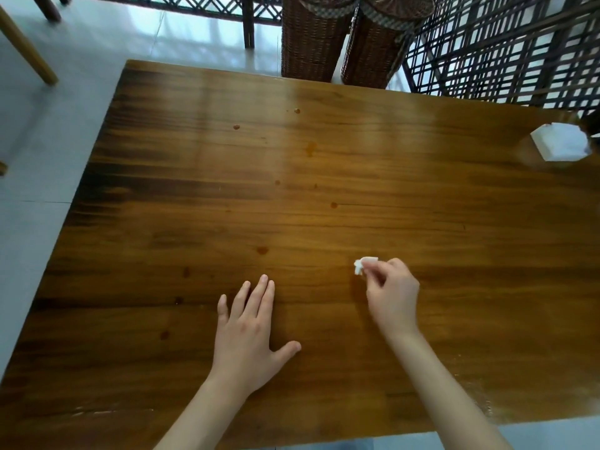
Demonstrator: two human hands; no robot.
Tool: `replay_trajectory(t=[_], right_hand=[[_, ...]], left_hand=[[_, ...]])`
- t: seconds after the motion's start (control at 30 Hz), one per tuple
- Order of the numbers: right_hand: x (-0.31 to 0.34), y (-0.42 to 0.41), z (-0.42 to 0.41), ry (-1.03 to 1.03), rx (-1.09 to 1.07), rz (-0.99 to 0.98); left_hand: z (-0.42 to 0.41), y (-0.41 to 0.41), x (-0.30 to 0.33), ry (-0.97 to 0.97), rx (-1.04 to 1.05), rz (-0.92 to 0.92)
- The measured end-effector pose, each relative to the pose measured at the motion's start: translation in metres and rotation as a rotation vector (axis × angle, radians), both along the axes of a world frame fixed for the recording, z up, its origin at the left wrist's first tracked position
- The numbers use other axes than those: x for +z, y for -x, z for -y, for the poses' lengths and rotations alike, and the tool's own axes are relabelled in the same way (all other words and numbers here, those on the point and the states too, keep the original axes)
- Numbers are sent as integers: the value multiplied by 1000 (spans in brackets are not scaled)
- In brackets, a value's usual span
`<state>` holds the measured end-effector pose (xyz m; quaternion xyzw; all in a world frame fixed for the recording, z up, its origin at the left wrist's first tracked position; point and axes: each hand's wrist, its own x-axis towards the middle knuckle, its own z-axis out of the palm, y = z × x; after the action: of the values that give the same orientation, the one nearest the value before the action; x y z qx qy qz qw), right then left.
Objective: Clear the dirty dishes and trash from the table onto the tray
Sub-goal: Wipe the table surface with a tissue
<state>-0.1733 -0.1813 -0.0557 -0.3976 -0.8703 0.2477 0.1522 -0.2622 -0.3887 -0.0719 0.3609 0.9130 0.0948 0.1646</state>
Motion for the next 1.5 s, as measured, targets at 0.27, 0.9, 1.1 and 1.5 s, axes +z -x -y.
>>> replay_trajectory(t=[0.27, 0.9, 1.1, 1.5], right_hand=[[-10, 13, 44, -40, 90, 142], [-9, 102, -29, -65, 159, 143], [-10, 128, -54, -55, 213, 123], [-8, 177, -85, 26, 370, 90]], left_hand=[[2, -1, -3, -6, 1, -5], [-3, 15, 15, -69, 8, 69], [-28, 64, 13, -45, 193, 23], [-79, 139, 25, 0, 404, -52]])
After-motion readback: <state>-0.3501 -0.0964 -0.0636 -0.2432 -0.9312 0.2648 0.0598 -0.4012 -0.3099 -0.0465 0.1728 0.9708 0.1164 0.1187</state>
